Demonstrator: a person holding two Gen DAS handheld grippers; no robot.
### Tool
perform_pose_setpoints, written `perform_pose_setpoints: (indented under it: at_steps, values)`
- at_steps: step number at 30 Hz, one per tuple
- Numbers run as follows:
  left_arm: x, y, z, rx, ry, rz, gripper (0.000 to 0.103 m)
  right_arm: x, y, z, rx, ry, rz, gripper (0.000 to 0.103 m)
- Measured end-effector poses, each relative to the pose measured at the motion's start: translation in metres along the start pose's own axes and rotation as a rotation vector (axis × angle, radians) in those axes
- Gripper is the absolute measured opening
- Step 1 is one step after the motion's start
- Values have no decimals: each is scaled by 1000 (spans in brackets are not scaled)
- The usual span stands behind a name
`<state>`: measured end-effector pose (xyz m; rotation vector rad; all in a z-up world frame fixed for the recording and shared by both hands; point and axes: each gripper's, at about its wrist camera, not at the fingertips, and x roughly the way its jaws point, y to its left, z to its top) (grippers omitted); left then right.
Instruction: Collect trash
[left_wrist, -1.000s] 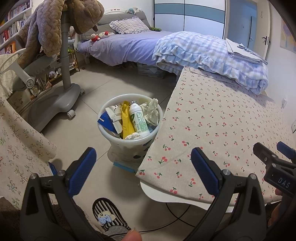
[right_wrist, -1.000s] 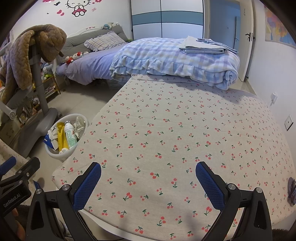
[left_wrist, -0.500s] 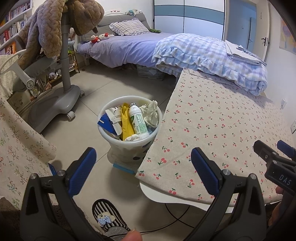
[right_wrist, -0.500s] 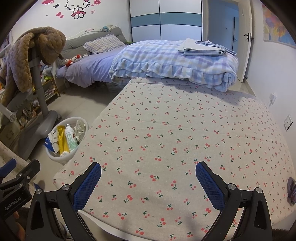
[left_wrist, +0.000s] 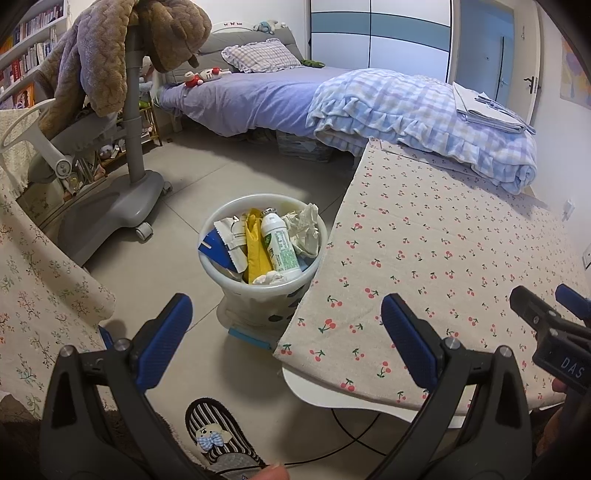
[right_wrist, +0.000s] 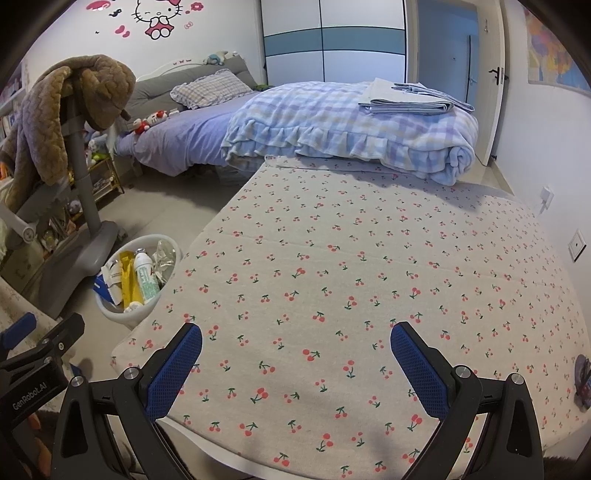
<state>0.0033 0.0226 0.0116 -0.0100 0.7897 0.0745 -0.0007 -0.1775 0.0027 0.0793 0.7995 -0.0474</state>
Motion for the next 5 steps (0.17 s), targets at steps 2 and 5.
perform_pose_setpoints:
  at_steps: [2,5]
  values:
    - [0,-1,0,-2,3,-5,102,1,1,0,-4,0,1,103]
    - [0,-1,1,-6,6,-12,102,2,2,0,-6,1,1,103]
